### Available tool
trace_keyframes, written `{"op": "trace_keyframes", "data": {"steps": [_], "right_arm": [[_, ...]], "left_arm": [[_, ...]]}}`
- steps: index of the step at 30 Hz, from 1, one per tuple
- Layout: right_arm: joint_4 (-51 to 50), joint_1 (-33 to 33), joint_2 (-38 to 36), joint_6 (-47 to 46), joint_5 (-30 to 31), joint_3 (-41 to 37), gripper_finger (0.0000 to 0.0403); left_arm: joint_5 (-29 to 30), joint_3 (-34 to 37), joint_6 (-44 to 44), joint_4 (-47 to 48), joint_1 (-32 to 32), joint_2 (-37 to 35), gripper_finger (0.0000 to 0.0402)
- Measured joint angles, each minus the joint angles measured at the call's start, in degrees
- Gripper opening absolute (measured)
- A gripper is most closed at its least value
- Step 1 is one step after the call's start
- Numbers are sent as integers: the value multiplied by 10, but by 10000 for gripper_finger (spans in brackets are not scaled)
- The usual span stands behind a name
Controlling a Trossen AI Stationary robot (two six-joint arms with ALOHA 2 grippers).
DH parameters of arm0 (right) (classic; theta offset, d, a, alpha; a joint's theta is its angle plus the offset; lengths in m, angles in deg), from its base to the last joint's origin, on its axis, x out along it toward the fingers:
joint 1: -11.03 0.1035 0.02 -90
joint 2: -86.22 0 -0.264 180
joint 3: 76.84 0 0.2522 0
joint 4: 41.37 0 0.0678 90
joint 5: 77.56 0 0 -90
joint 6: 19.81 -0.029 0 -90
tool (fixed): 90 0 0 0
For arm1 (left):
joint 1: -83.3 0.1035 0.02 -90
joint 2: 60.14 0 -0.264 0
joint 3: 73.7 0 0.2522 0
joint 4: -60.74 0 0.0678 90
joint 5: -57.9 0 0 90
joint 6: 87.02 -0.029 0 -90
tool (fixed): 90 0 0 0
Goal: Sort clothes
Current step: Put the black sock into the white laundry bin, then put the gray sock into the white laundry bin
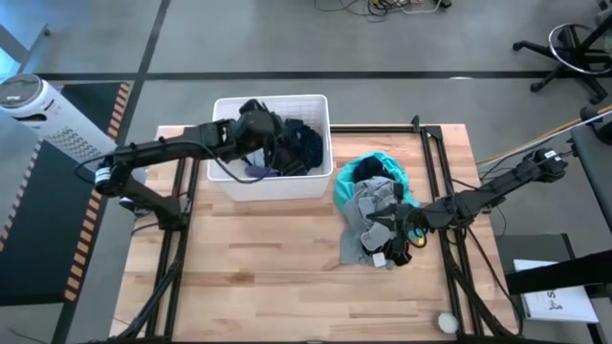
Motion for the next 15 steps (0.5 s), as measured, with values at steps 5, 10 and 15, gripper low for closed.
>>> {"op": "trace_keyframes", "data": {"steps": [5,10,15], "right_arm": [[-60,0,-3,-17,-39,25,0],[-231,2,21,-97,-38,112,0],[-375,22,73,-169,-39,203,0]], "left_arm": [[-40,1,-21,-40,-33,-35,215],[-95,31,-25,-97,-74,-73,244],[-96,105,-39,-164,-125,-120,233]]}}
